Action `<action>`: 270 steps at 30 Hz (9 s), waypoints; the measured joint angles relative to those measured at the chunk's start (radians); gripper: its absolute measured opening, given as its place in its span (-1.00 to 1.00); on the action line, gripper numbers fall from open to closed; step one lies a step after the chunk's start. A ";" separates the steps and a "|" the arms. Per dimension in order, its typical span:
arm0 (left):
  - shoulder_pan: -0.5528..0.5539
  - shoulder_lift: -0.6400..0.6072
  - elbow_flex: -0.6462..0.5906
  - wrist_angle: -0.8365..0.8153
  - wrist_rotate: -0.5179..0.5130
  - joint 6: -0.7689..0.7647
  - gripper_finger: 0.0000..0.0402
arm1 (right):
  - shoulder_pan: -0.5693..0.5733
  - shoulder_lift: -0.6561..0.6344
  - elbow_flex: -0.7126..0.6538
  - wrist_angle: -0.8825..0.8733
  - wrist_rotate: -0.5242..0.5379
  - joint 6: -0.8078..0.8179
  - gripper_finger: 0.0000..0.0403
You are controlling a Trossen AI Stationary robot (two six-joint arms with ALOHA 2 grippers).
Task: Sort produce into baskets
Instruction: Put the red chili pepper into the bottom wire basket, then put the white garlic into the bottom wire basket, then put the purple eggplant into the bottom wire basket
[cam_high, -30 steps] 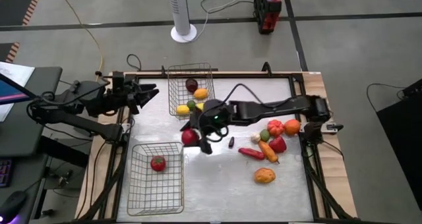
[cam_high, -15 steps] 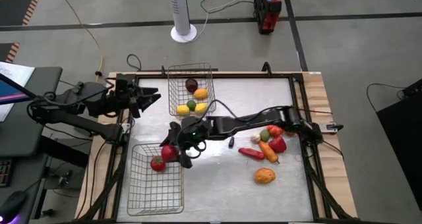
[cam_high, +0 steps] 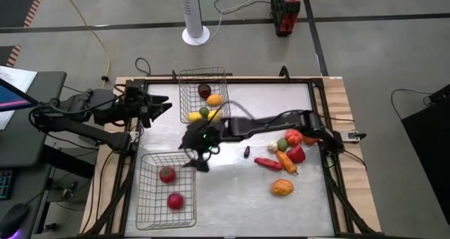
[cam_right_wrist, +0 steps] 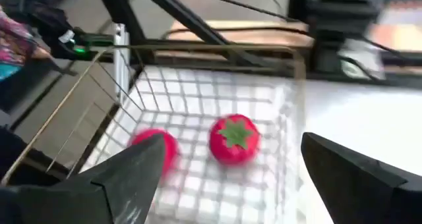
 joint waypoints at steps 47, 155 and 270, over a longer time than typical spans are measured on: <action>0.301 0.332 0.000 0.046 0.480 0.419 0.19 | 0.100 -0.221 -0.672 -0.707 0.158 0.402 0.50; 0.340 0.226 0.000 0.115 0.308 0.414 0.19 | -0.184 -0.259 -0.065 -0.983 0.151 -0.039 0.44; 0.410 0.033 0.000 0.017 0.293 0.098 0.19 | -0.039 0.027 0.199 -0.542 -0.070 -0.301 0.66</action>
